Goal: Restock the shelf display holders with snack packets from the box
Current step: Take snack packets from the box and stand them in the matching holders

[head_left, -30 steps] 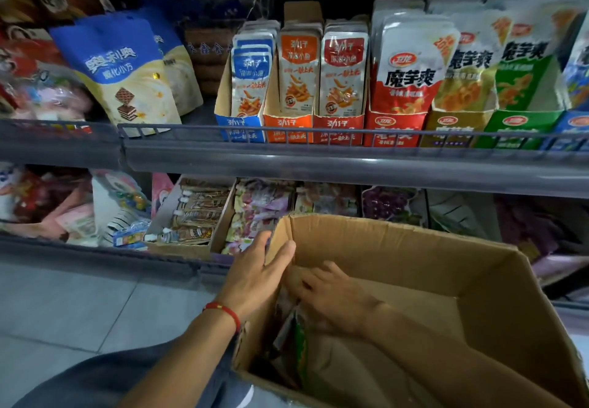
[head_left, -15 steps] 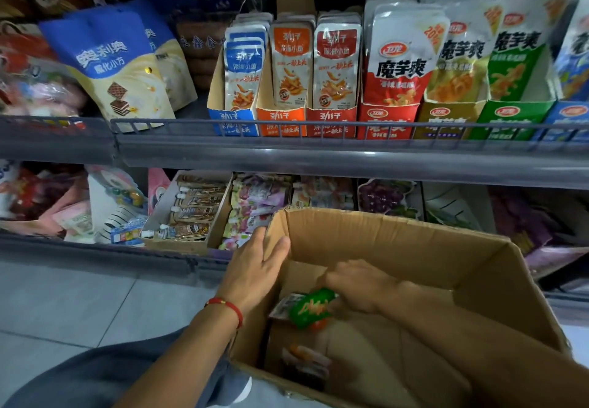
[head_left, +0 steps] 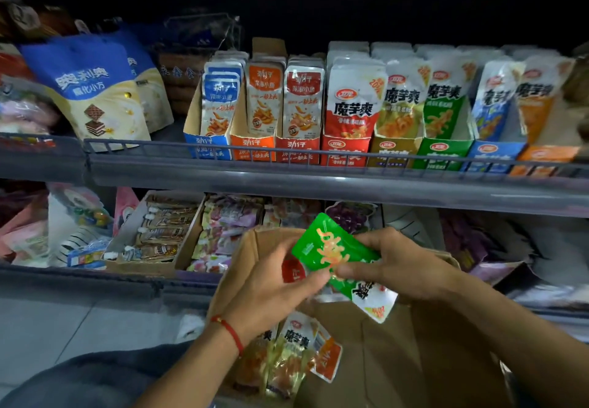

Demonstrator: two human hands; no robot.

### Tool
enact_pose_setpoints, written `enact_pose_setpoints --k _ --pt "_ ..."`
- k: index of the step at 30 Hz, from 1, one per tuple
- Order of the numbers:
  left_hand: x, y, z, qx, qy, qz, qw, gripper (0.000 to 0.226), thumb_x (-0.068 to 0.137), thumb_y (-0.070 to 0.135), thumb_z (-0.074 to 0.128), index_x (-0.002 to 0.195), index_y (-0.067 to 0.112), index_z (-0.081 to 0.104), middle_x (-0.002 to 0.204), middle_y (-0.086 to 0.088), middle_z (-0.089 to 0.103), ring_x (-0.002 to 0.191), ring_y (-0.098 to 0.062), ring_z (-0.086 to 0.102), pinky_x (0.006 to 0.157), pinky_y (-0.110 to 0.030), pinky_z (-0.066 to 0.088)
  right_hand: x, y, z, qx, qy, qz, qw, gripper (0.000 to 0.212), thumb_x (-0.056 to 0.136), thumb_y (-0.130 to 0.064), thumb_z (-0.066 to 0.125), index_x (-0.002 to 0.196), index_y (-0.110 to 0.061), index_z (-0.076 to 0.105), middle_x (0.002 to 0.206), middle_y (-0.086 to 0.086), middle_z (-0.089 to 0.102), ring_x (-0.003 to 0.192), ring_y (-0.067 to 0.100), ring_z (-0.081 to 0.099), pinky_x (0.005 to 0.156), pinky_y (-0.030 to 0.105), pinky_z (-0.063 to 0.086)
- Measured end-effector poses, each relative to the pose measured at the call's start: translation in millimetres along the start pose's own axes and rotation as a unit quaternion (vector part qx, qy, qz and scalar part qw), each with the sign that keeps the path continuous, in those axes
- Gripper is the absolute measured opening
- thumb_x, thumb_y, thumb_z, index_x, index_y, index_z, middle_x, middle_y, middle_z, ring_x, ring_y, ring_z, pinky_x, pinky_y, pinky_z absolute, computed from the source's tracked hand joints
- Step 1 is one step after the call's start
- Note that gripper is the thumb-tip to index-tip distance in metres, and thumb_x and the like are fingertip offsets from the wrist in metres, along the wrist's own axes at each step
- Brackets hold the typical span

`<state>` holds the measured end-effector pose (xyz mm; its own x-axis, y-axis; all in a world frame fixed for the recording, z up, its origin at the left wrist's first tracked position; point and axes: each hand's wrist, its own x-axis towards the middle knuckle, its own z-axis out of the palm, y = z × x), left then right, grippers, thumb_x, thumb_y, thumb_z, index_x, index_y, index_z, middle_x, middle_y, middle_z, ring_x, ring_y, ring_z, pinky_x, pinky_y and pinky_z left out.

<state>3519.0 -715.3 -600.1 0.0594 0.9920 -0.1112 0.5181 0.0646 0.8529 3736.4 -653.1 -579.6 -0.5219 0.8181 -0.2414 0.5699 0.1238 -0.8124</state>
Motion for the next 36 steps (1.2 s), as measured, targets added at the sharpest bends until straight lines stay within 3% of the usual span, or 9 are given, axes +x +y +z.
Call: enact_pose_setpoints --k 4,9,15,18,21,25,29,32,36 --pt "15 -1 4 -0.098 0.024 -0.001 0.995 0.027 0.080 0.021 0.085 0.105 0.023 0.075 0.094 0.008 0.076 0.090 -0.008 0.071 0.083 -0.028 0.059 -6 2 1 0.088 0.053 0.014 0.995 0.022 0.089 -0.029 0.079 0.106 -0.024 0.068 0.089 0.000 0.078 0.068 0.008 0.067 0.053 0.025 0.049" --pt "27 6 6 -0.142 0.062 -0.014 0.988 0.025 0.082 0.013 0.084 0.093 0.035 0.078 0.093 0.003 0.080 0.087 -0.018 0.077 0.083 -0.046 0.062 -9 5 -20 0.093 0.148 0.022 0.984 0.025 0.087 -0.029 0.081 0.106 -0.023 0.066 0.095 -0.001 0.078 0.070 0.014 0.072 0.054 0.031 0.053" --pt "32 13 10 -0.148 0.106 -0.042 0.982 0.018 0.085 0.020 0.081 0.089 0.035 0.073 0.089 0.011 0.078 0.080 -0.012 0.077 0.072 -0.046 0.065 -41 1 -51 0.292 0.058 0.076 0.952 0.039 0.089 0.005 0.071 0.124 -0.011 0.065 0.110 0.014 0.077 0.082 0.024 0.076 0.070 0.035 0.063" --pt "34 16 11 -0.160 0.117 -0.054 0.979 0.016 0.087 0.018 0.079 0.091 0.032 0.072 0.090 0.010 0.079 0.079 -0.013 0.077 0.071 -0.049 0.065 -62 5 -72 0.084 0.163 0.074 0.980 0.028 0.086 -0.006 0.080 0.110 -0.019 0.072 0.092 -0.002 0.080 0.073 0.009 0.074 0.064 0.031 0.058" --pt "39 24 11 -0.202 0.109 -0.050 0.972 0.023 0.089 0.006 0.074 0.096 0.028 0.072 0.094 0.005 0.078 0.083 -0.015 0.077 0.074 -0.047 0.064 -76 7 -97 -0.135 0.324 0.062 0.934 0.025 0.077 -0.029 0.088 0.100 -0.028 0.076 0.084 -0.015 0.077 0.067 -0.009 0.066 0.061 0.020 0.047" --pt "45 39 5 -0.287 0.077 -0.028 0.954 0.024 0.090 0.003 0.070 0.103 0.024 0.071 0.096 0.004 0.078 0.092 -0.017 0.076 0.072 -0.039 0.064 -84 -24 -136 -0.228 0.432 0.012 0.872 0.039 0.084 -0.038 0.082 0.120 -0.027 0.072 0.102 -0.005 0.075 0.084 0.009 0.069 0.062 0.022 0.045" --pt "47 46 -3 -0.376 0.070 -0.013 0.924 0.027 0.088 0.002 0.067 0.111 0.018 0.069 0.102 -0.002 0.077 0.098 -0.019 0.074 0.086 -0.041 0.059 -62 -65 -183 -0.326 0.355 0.066 0.874 0.040 0.090 -0.021 0.072 0.128 -0.015 0.061 0.094 0.003 0.070 0.075 0.021 0.062 0.064 0.029 0.041" --pt "49 44 -7 -0.400 0.081 -0.015 0.913 0.028 0.088 0.001 0.067 0.112 0.016 0.068 0.105 -0.005 0.077 0.100 -0.021 0.074 0.087 -0.042 0.058 -43 -91 -206 -0.404 0.267 0.138 0.864 0.063 0.086 -0.021 0.079 0.143 -0.017 0.052 0.114 0.008 0.066 0.092 0.023 0.060 0.081 0.029 0.044" --pt "51 41 -13 -0.415 0.089 -0.011 0.905 0.029 0.088 0.000 0.068 0.113 0.016 0.068 0.108 -0.007 0.076 0.101 -0.021 0.074 0.084 -0.040 0.058 -28 -114 -224 -0.456 0.290 0.104 0.835 0.047 0.084 -0.020 0.083 0.127 -0.018 0.067 0.115 0.009 0.069 0.088 0.020 0.059 0.079 0.030 0.044"
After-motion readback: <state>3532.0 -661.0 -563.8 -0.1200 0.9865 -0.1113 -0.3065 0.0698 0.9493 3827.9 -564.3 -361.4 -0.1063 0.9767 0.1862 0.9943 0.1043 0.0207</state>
